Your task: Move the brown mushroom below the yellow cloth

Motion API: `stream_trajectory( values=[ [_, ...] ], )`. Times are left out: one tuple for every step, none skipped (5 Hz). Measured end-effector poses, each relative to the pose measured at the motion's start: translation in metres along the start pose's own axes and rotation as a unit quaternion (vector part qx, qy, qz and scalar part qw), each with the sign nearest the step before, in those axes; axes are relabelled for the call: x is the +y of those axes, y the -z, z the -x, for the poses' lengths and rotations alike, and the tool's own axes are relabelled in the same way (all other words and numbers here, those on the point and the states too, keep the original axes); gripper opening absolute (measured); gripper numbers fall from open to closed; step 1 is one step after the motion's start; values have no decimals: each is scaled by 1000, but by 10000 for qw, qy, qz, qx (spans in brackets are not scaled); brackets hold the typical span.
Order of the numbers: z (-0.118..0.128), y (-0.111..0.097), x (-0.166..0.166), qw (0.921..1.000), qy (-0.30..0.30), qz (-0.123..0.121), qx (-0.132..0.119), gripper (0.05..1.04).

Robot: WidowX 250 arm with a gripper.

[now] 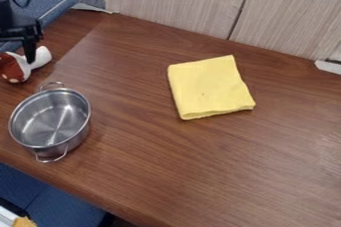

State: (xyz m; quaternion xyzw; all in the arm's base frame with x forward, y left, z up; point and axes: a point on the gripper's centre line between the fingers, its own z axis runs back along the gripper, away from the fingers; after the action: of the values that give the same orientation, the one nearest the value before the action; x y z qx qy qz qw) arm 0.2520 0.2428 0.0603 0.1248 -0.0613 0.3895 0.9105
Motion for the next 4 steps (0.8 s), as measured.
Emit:
stream_trajectory(
  values=[
    [5, 20, -2, 9997, 9, -31, 231, 948],
    [1, 25, -3, 9998, -33, -93, 155, 717],
    [1, 26, -4, 9999, -51, -72, 111, 572],
    [4, 26, -6, 9999, 17, -50, 135, 520]
  ],
)
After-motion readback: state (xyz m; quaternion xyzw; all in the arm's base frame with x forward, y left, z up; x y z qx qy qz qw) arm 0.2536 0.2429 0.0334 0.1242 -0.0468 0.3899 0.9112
